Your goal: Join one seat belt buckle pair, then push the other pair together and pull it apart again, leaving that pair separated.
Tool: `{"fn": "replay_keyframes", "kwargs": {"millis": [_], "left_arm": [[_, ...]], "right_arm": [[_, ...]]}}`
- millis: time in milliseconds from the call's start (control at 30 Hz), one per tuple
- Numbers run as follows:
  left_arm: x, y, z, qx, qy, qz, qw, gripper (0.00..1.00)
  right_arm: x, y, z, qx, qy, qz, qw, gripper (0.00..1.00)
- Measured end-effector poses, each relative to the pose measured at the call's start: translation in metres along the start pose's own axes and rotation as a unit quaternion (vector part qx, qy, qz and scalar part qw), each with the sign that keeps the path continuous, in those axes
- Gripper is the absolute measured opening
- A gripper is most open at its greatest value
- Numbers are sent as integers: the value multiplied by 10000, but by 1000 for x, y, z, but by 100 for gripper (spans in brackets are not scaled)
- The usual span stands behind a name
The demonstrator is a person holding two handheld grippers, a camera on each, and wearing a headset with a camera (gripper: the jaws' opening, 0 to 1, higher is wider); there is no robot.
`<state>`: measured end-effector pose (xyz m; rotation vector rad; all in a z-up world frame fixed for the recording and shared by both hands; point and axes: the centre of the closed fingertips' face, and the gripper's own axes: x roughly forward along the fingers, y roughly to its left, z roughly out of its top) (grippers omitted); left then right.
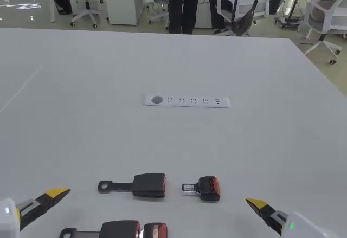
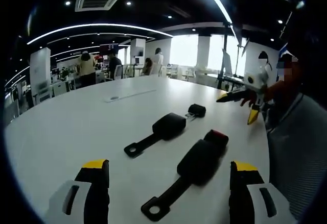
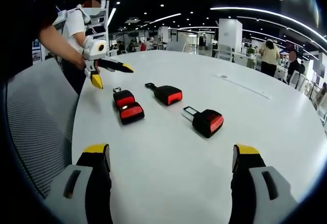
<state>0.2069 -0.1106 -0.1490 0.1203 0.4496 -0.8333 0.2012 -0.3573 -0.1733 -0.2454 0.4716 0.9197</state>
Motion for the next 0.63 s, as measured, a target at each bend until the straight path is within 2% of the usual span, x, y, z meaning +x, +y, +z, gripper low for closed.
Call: {"fn": "replay_keyframes", "kwargs": {"millis": [633], "left_arm": [[-1,-5,3,19,4,-27,10000,100]], "right_arm": [[-2,0,4,0,-29,-15,10000,100]]}}
